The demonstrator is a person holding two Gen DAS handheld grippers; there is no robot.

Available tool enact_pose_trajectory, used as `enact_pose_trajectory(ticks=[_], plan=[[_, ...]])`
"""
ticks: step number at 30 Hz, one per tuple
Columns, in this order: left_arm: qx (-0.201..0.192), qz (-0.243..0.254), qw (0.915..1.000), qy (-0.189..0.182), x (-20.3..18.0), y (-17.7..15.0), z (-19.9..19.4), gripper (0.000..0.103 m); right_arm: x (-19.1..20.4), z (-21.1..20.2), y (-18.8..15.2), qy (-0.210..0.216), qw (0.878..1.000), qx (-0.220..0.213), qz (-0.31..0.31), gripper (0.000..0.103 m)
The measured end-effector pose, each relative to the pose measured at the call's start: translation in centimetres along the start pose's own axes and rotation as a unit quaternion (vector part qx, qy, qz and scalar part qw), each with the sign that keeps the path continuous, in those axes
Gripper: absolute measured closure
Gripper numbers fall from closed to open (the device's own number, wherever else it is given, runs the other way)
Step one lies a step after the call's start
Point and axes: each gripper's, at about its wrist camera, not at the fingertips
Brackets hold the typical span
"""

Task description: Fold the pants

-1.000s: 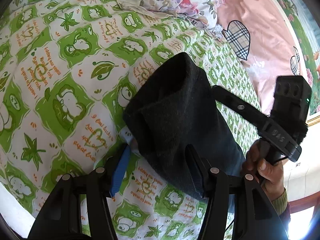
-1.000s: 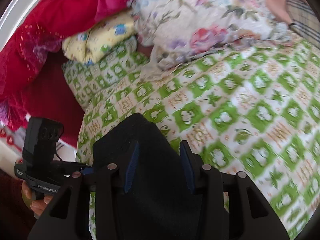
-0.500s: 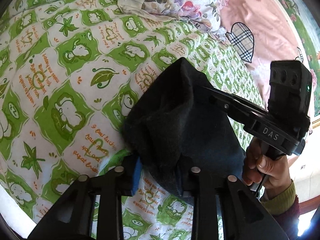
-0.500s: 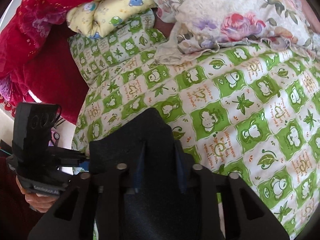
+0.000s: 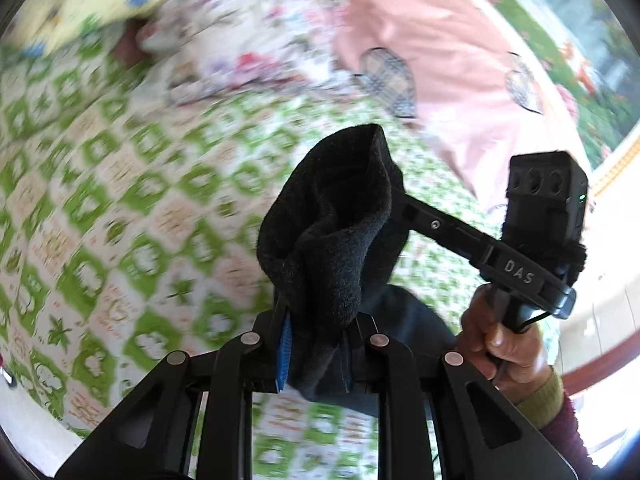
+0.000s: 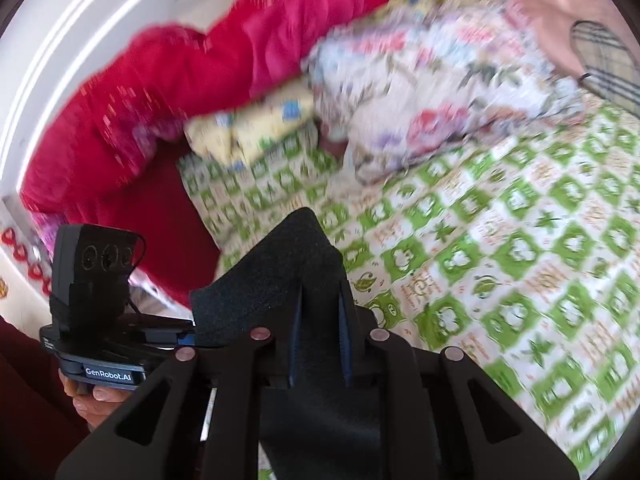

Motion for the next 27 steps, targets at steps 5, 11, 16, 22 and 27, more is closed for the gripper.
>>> enact_pose_trajectory(ticks=[5, 11, 16, 22, 27], plan=[[-0.003, 0.038, 0.9980, -0.050, -4.6, 0.3, -0.7, 0.084, -0.1, -6.1, 0.6, -0.011, 0.998, -0.058, 0.019, 0.086], [0.008, 0.092, 0.9904, -0.103, -10.9, -0.8, -0.4, 0.084, -0.9, -13.6, -0.3, -0.034, 0.991, -0.122, 0.043, 0.087], [0.025, 0.134, 0.9823, -0.129, -15.8, -3.3, 0.5, 0.085, -1.9, -18.3, -2.2, -0.054, 0.984, -0.157, 0.066, 0.088], [0.050, 0.173, 0.9732, -0.143, -19.8, -6.6, 2.1, 0.085, -3.4, -23.1, -5.3, -0.082, 0.974, -0.188, 0.093, 0.089], [0.077, 0.202, 0.9645, -0.152, -22.3, -9.6, 3.4, 0.085, -4.6, -26.3, -8.0, -0.100, 0.965, -0.212, 0.119, 0.089]])
Point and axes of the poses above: each gripper's, at about its wrist camera, not at the fingertips, and z roughly the way its jaws point, x to its left, y to its top, and after that the axes turned 15 degrees about -x, right-handed
